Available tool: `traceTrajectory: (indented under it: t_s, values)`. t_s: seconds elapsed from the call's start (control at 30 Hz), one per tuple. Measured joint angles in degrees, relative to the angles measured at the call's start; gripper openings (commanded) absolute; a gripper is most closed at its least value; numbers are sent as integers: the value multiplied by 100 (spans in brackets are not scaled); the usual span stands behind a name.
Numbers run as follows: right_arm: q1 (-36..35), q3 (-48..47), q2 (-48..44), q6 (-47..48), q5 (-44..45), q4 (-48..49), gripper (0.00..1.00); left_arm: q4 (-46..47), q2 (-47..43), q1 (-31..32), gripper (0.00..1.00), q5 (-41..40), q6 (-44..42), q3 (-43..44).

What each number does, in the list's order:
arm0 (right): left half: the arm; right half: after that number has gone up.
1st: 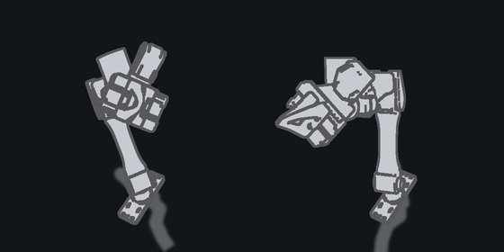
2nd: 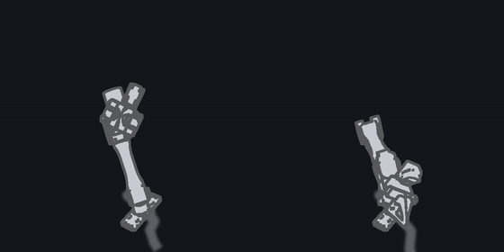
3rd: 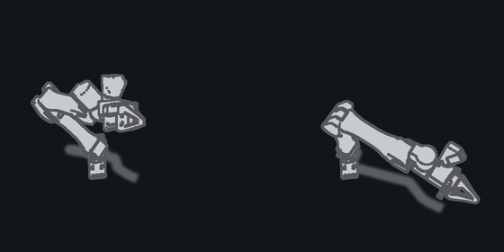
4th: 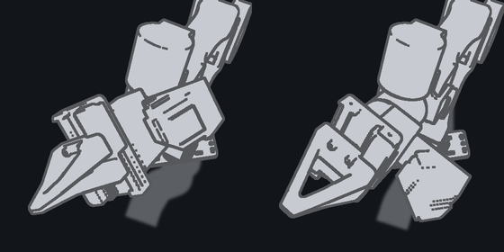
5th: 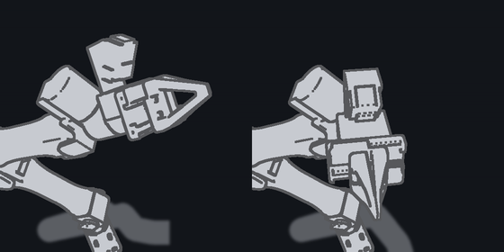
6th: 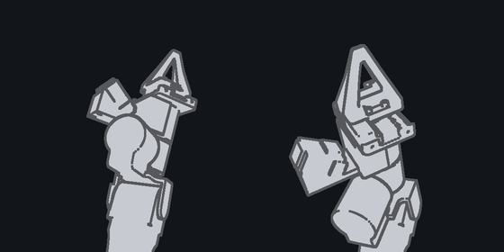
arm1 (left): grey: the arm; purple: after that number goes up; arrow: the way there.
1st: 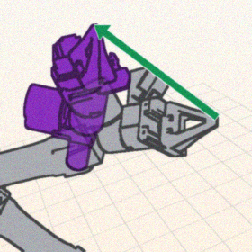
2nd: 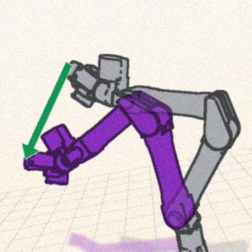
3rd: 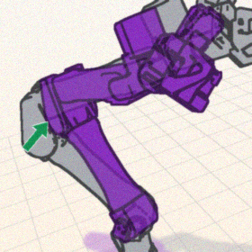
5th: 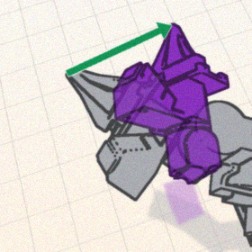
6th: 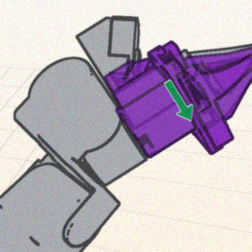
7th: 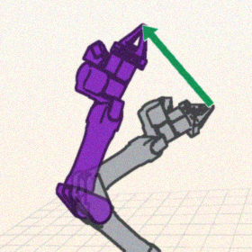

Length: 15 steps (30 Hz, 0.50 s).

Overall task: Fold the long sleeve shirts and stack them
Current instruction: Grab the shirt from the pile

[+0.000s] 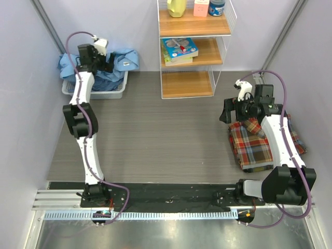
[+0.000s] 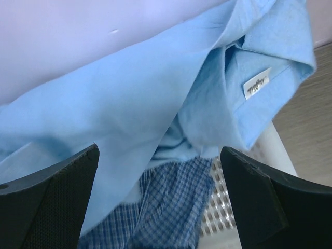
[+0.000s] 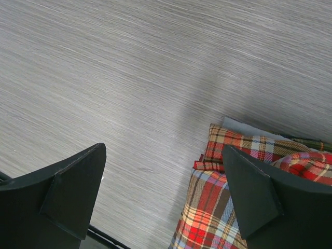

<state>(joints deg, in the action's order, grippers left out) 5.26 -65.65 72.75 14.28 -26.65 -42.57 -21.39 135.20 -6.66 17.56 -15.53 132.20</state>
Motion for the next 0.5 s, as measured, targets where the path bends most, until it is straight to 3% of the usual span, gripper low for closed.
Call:
traceTrajectory:
  t_s: [0.13, 0.2, 0.23, 0.3, 0.37, 0.4, 0.5]
  values:
    - [0, -42, 103, 46, 42, -22, 100, 501, 693, 227, 100, -245, -413, 380]
    - [0, -46, 136, 61, 63, -42, 100, 702, 940, 306, 94, -415, -595, 518]
    - [0, -46, 153, 63, 74, -50, 100, 802, 1054, 343, 82, -483, -658, 555]
    - [0, -46, 168, 63, 101, -63, 100, 1023, 1222, 389, 69, -581, -813, 577]
    - [0, -46, 190, 63, 103, -83, 100, 1191, 1335, 398, 34, -673, -896, 577]
    - [0, -46, 203, 63, 107, -85, 100, 1263, 1370, 396, 0, -710, -940, 577]
    - [0, -79, 271, 63, 101, -98, 100, 1460, 1388, 374, 0, -837, -866, 577]
